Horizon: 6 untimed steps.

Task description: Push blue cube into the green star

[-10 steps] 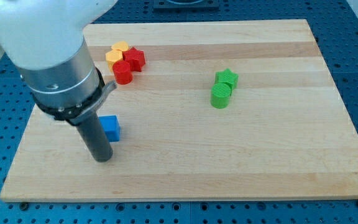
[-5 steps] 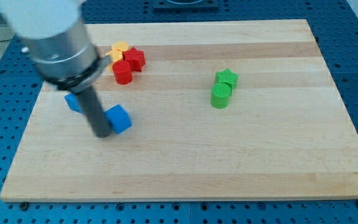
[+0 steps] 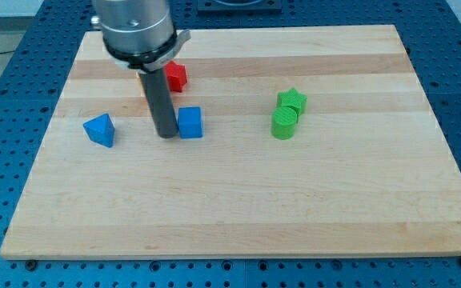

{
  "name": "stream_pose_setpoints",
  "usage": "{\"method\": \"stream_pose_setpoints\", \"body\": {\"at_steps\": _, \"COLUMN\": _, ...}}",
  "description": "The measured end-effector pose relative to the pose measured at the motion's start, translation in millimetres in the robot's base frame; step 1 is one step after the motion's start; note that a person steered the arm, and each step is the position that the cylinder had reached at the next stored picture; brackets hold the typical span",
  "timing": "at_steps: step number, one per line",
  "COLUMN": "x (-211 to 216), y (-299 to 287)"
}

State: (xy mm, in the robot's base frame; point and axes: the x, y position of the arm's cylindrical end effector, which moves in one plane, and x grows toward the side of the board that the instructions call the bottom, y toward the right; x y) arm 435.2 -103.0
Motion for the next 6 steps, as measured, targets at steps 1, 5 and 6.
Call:
{"method": "stream_pose_setpoints", "body": {"at_steps": 1, "x": -4.4, "y": 33.6}}
{"method": "stream_pose_setpoints", "body": {"at_steps": 5, "x": -34.7, "y": 79.5}}
{"method": "stream_pose_setpoints", "body": {"at_steps": 6, "x": -38.1, "y": 108.3}}
